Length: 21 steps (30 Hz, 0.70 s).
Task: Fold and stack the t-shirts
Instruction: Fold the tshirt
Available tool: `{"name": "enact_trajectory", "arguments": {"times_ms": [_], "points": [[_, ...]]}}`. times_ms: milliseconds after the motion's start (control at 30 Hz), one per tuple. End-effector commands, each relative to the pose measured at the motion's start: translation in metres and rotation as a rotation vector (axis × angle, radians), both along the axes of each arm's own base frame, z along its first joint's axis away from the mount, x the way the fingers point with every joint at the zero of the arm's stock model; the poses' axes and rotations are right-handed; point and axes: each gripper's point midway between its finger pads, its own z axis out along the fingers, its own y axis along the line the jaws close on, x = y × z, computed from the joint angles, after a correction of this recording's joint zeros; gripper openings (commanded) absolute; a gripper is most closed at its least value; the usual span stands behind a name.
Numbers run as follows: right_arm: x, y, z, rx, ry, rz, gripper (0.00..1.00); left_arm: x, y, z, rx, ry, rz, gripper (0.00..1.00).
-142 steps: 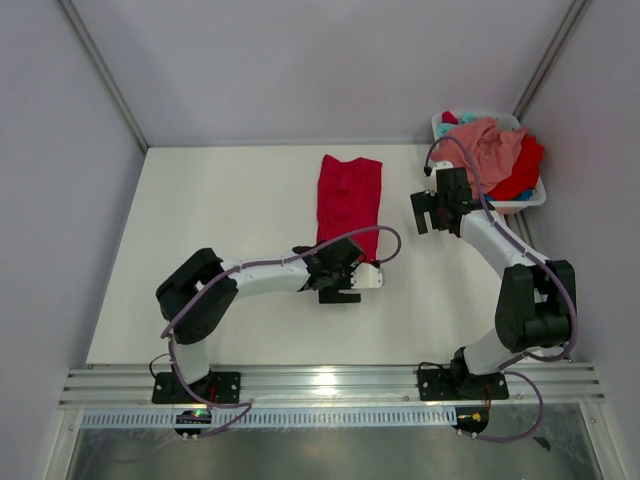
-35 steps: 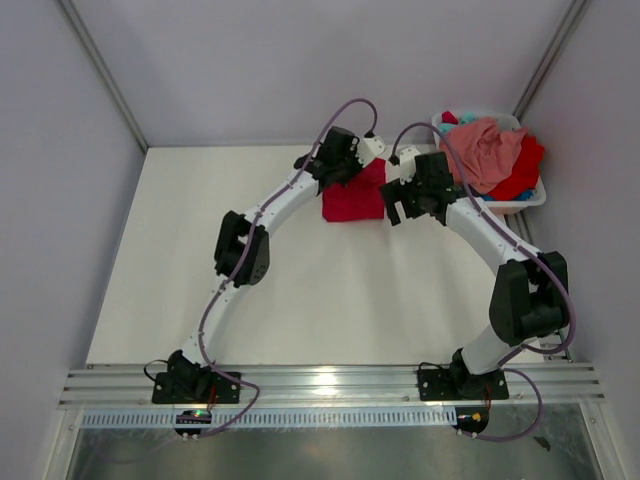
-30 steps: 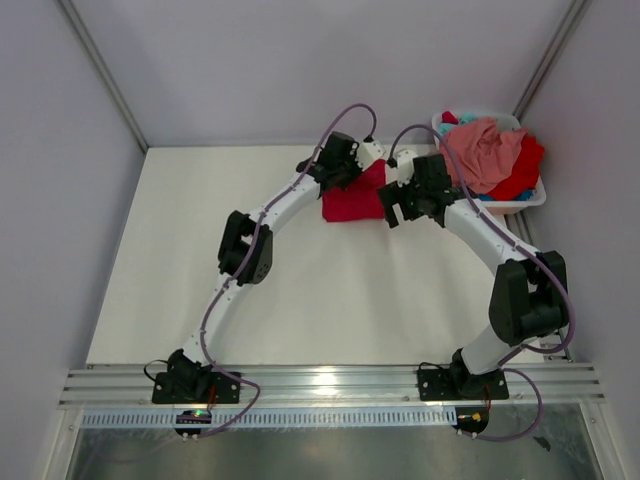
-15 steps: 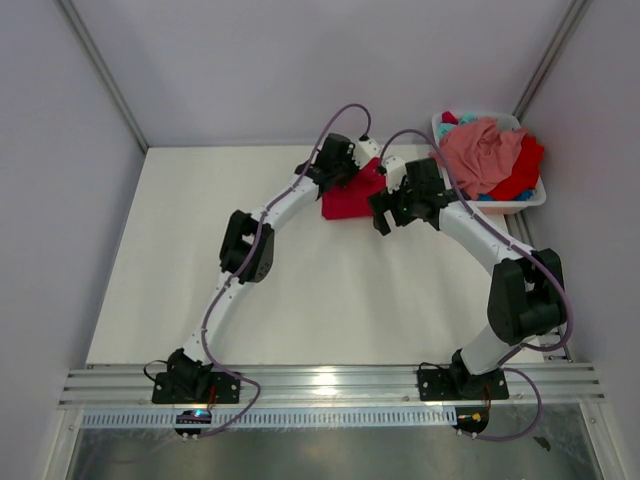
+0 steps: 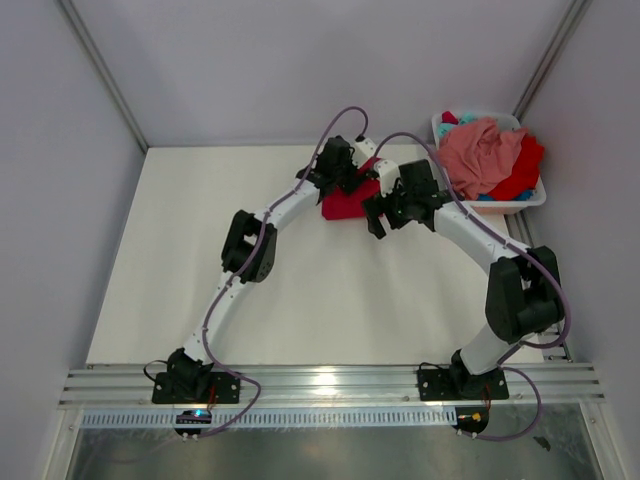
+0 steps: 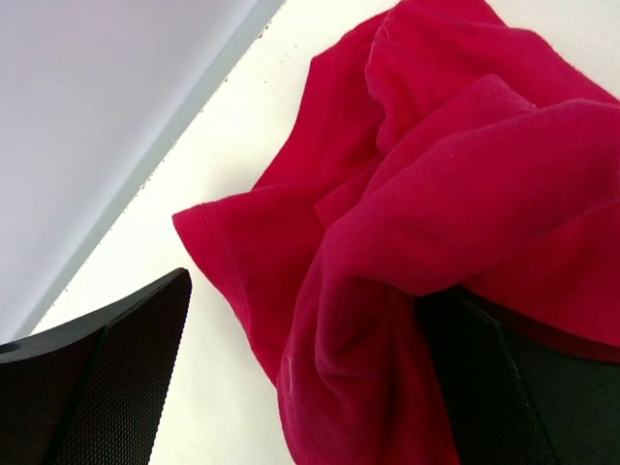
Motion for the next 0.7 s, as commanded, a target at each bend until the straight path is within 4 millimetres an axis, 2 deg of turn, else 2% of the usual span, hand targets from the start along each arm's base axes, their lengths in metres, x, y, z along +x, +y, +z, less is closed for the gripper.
{"name": "enact_trajectory", "arguments": {"times_ms": [0,167,367,500,633,667], "points": [[0.007,0.011,0.006,0.029,-0.037,0.036,0.99,0.012,0.003,0.052,-0.059,-0.11,0.031,0.99],[0.003,0.011,0.005,0.034,-0.041,0.043,1.0,0.018,0.01,0.067,-0.022,-0.176,0.045,0.99],[0.001,0.012,-0.003,0.035,-0.025,0.044,0.99,0.025,0.013,0.097,-0.057,-0.253,0.079,0.99],[0.001,0.013,-0.004,0.039,-0.023,0.044,0.99,0.031,0.015,0.112,-0.064,-0.303,0.104,0.99],[0.001,0.013,-0.006,0.042,-0.019,0.041,0.99,0.034,0.017,0.117,-0.06,-0.32,0.12,0.99],[0.001,0.012,-0.007,0.039,-0.017,0.039,0.99,0.035,0.017,0.125,-0.076,-0.345,0.124,0.99]]}}
